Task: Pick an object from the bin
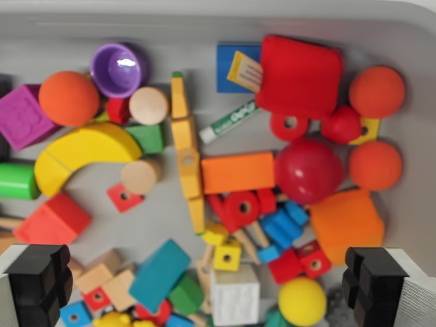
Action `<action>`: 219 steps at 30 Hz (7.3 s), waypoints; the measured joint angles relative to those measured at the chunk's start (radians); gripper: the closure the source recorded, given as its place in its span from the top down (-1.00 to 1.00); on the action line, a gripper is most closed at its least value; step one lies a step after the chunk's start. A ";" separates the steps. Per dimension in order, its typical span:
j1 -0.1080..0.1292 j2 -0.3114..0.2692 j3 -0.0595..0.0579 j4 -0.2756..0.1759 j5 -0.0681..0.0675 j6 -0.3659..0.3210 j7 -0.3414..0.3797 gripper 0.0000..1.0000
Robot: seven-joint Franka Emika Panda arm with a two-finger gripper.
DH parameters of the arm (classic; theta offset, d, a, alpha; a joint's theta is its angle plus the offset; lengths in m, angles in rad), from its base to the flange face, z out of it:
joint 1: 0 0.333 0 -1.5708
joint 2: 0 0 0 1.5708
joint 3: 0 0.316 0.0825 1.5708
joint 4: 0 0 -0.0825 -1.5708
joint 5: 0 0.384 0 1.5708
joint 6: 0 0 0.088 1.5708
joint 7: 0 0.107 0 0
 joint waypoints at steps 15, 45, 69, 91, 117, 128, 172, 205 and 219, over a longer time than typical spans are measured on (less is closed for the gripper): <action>0.004 0.003 0.006 -0.025 0.000 0.021 0.036 1.00; 0.052 0.038 0.013 -0.134 -0.004 0.143 0.223 1.00; 0.116 0.121 0.018 -0.223 -0.004 0.288 0.449 1.00; 0.184 0.248 0.022 -0.264 0.005 0.429 0.672 1.00; 0.241 0.465 0.031 -0.243 0.038 0.619 0.839 1.00; 0.239 0.482 0.034 -0.227 0.039 0.649 0.839 1.00; 0.239 0.481 0.034 -0.225 0.039 0.650 0.839 -1.00; 0.241 0.373 0.030 -0.250 0.039 0.565 0.839 -1.00; 0.246 0.248 0.023 -0.262 0.034 0.445 0.843 -1.00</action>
